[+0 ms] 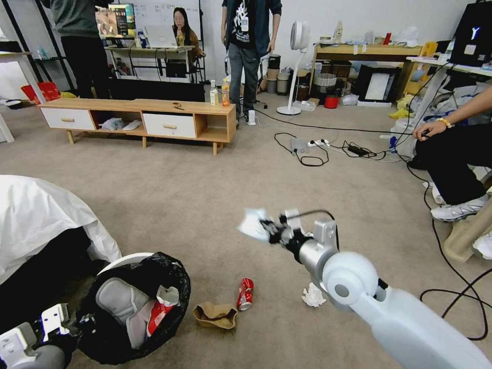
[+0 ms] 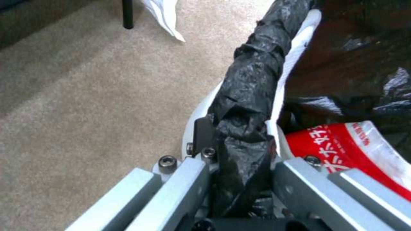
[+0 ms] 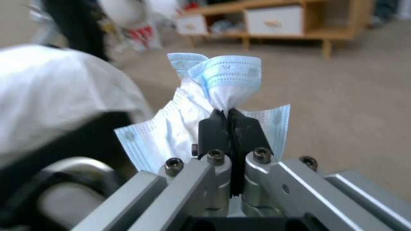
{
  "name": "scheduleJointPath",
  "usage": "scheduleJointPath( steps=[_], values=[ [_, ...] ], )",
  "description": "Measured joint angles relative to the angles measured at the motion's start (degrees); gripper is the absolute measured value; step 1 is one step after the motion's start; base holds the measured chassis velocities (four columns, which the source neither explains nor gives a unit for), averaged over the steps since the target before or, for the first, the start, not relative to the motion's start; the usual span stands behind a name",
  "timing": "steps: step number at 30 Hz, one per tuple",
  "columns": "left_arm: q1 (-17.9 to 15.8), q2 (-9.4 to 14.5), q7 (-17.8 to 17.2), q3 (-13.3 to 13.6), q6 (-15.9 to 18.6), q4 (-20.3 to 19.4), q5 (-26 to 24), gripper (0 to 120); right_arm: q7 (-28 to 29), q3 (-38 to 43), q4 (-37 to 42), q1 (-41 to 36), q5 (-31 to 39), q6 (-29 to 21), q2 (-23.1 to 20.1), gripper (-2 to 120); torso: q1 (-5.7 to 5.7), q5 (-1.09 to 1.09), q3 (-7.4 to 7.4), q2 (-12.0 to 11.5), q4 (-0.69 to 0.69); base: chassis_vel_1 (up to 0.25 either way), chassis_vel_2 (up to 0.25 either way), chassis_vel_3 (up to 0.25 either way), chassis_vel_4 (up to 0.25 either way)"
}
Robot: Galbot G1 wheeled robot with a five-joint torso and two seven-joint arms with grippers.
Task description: Pick up the trash bin and place the garbage on the floor into it.
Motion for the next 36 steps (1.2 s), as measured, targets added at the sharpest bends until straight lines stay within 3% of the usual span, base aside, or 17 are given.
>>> scheduleJointPath(
  steps=[8, 12, 17, 25, 36],
  values=[
    [0.3, 2.0, -1.3, 0.0, 0.0, -0.4, -2.7, 1, -0.9, -5.5, 2.0, 7.2, 3.8, 1.6, 1.9, 0, 0.0, 0.02, 0.0, 0.0, -0.02, 0.0, 0.0, 0.0, 0.0],
    [0.5, 3.6, -2.0, 0.1, 0.0, -0.8, -3.9, 1, 1.2, -12.0, 2.8, 16.3, 8.9, 1.3, 5.0, 0, 0.0, 0.01, 0.0, 0.0, 0.0, 0.0, 0.0, 0.0, 0.0],
    [0.5, 4.4, -2.2, 0.3, 0.0, -0.9, -4.5, 1, 2.6, -18.6, 2.0, 21.9, 12.0, 0.6, 7.3, 0, 0.0, 0.0, 0.0, 0.0, -0.01, 0.0, 0.0, 0.0, 0.0],
    [0.5, 4.9, -2.3, 0.6, 0.0, -0.9, -4.6, 1, 4.7, -28.4, -1.4, 25.6, 14.9, -1.0, 12.2, 0, 0.0, 0.01, 0.0, 0.0, -0.01, 0.0, 0.0, 0.0, 0.0],
    [0.6, 5.0, -2.3, 0.7, 0.0, -1.1, -4.6, 1, 7.3, -33.0, -4.9, 26.1, 16.4, -5.0, 15.6, 0, 0.0, 0.01, 0.0, 0.0, -0.01, 0.0, 0.0, 0.0, 0.0]
  ],
)
